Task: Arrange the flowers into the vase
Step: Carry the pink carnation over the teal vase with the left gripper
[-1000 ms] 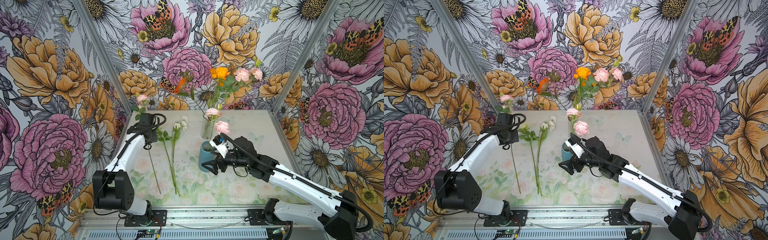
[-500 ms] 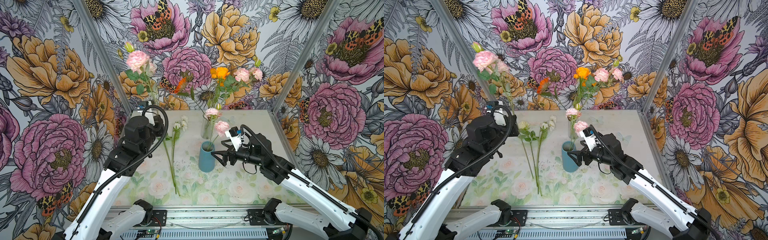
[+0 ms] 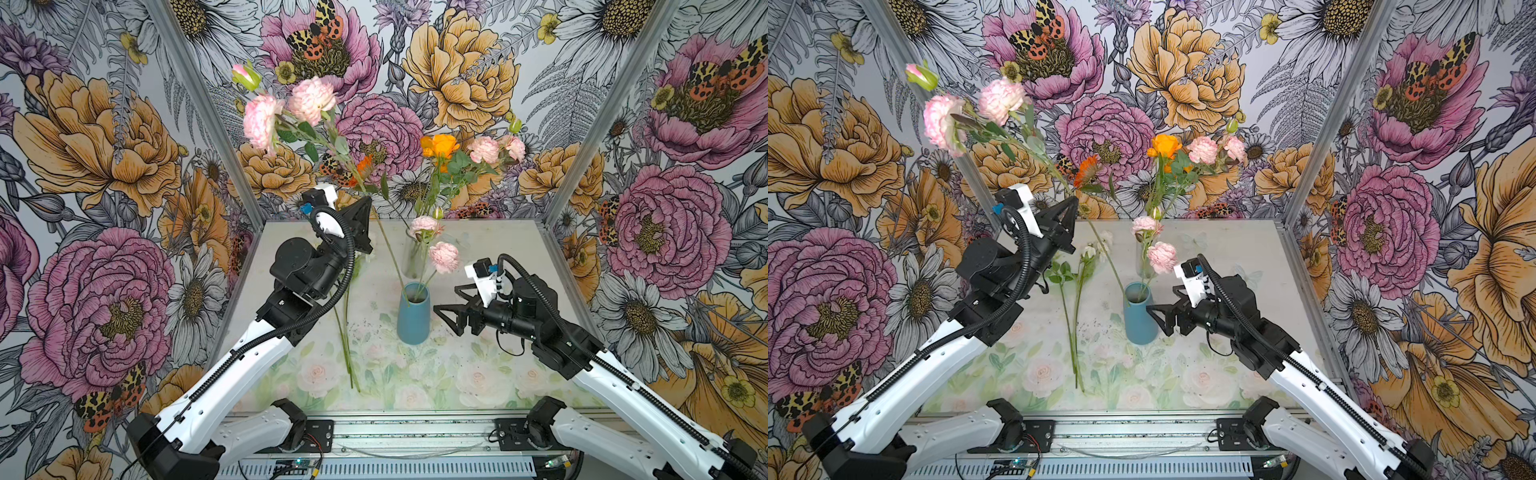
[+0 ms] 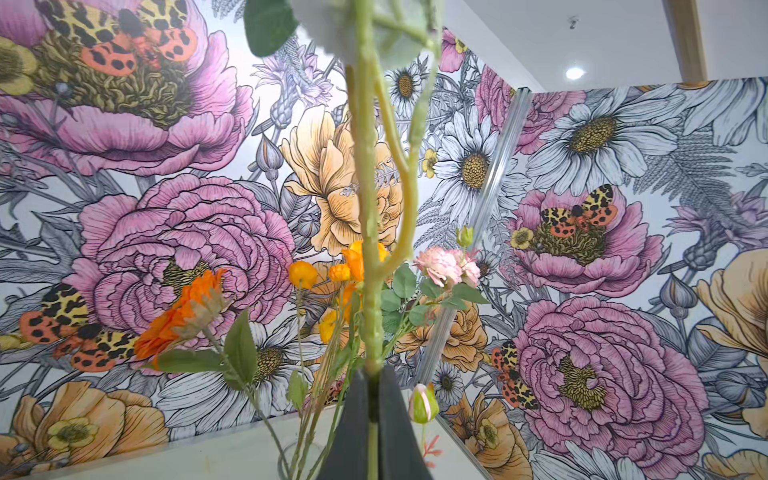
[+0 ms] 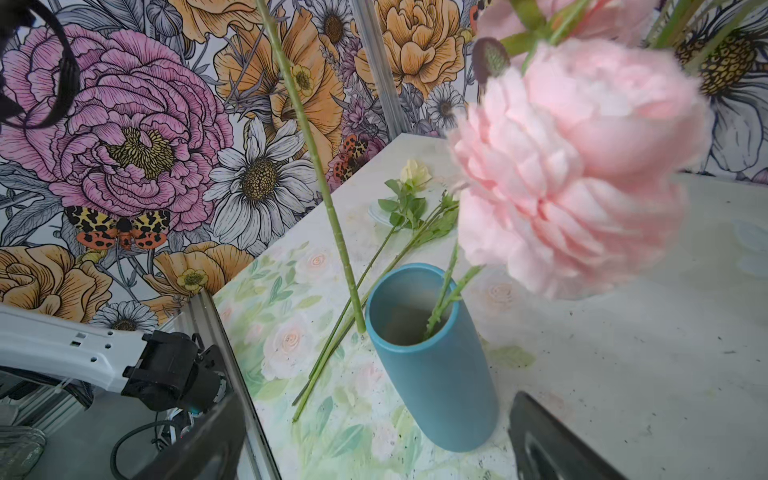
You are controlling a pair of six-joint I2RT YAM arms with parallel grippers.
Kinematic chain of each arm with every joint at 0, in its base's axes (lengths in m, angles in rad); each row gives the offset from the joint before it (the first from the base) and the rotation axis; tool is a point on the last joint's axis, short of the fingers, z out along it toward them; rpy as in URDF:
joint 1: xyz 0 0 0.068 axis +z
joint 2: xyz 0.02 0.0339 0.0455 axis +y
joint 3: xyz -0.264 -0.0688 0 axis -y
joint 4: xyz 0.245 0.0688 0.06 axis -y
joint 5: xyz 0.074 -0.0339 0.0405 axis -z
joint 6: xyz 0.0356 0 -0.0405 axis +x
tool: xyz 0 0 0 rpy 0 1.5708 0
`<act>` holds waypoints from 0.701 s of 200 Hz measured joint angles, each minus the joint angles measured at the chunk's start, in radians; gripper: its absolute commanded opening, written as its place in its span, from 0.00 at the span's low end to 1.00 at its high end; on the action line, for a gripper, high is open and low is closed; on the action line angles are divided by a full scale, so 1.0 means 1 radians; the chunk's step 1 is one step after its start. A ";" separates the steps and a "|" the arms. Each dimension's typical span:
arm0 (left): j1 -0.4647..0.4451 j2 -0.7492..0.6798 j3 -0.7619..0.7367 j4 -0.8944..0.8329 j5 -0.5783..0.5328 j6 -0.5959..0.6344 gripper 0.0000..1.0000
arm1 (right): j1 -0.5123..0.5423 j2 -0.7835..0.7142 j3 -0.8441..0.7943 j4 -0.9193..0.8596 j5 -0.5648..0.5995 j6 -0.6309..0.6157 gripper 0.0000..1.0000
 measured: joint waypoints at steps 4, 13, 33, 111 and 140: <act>-0.003 0.008 0.007 0.007 0.004 0.000 0.00 | 0.000 -0.003 -0.002 -0.003 0.000 0.000 0.99; -0.010 0.021 0.020 0.024 0.008 0.002 0.00 | 0.000 -0.012 -0.007 -0.010 0.000 0.002 0.99; -0.019 0.026 0.030 0.059 0.010 0.008 0.00 | 0.000 -0.029 -0.013 -0.017 -0.001 0.005 0.99; -0.019 0.028 -0.005 0.143 0.049 0.082 0.00 | -0.005 -0.038 -0.013 -0.019 -0.002 0.007 1.00; -0.021 0.027 -0.068 0.170 0.105 0.090 0.00 | -0.006 -0.037 -0.013 -0.019 -0.001 0.007 0.99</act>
